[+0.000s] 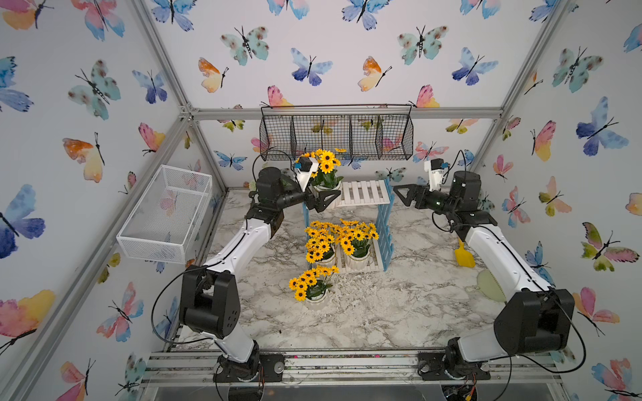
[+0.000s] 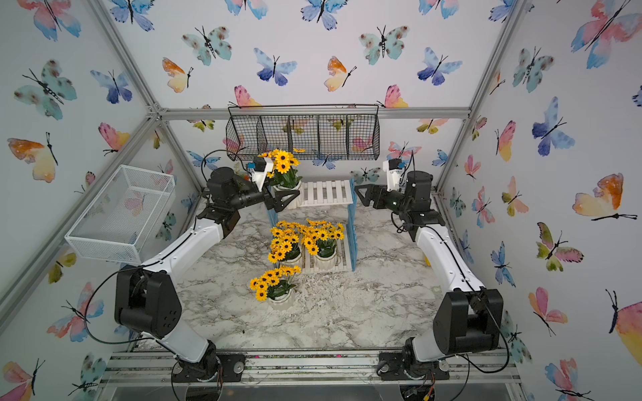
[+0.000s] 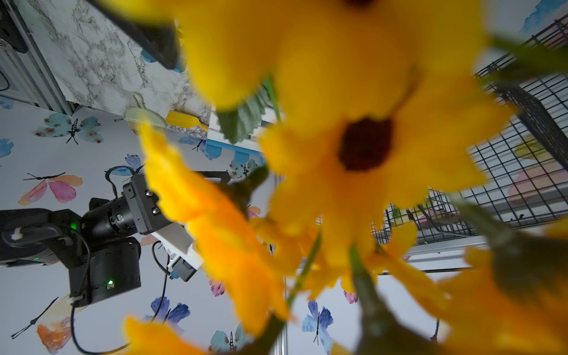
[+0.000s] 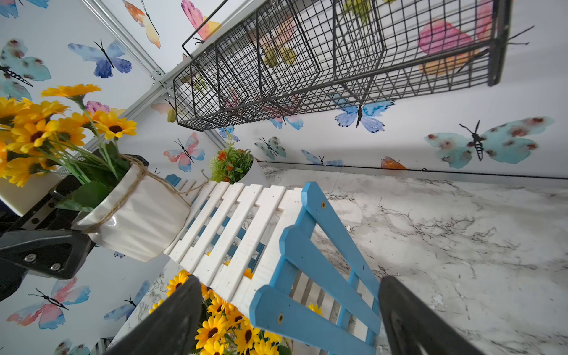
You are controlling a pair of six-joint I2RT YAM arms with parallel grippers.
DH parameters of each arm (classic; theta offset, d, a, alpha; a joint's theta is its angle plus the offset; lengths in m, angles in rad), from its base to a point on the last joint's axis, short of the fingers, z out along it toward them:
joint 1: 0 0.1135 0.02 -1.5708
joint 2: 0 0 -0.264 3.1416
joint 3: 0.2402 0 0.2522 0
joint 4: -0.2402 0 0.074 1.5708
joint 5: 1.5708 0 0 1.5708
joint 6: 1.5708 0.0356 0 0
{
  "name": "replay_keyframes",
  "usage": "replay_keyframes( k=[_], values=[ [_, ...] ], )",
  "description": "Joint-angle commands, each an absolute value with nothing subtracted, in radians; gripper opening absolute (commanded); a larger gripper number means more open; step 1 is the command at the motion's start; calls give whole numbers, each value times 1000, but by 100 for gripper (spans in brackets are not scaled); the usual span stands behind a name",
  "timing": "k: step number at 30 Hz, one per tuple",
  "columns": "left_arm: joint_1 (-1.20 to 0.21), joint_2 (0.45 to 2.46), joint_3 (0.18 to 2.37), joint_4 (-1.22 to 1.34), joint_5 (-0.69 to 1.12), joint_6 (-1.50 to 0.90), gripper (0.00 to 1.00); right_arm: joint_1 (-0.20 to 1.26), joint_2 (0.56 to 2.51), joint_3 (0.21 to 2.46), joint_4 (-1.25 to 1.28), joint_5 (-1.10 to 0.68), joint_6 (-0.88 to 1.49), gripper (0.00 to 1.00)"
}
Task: Take the sunflower pots off the shelves
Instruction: Pick up the sunflower pot from the shelf.
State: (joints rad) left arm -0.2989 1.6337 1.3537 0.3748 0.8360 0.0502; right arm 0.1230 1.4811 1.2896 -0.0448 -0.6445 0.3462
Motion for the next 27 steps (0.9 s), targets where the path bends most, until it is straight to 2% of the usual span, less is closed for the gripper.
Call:
replay_keyframes(
  k=[1, 27],
  values=[
    [-317, 1643, 1371, 335, 827, 93, 98, 118, 1486, 1301, -59, -664, 330, 92],
    [-328, 1696, 1361, 373, 798, 59, 98, 120, 1486, 1281, -46, -666, 330, 92]
  ],
)
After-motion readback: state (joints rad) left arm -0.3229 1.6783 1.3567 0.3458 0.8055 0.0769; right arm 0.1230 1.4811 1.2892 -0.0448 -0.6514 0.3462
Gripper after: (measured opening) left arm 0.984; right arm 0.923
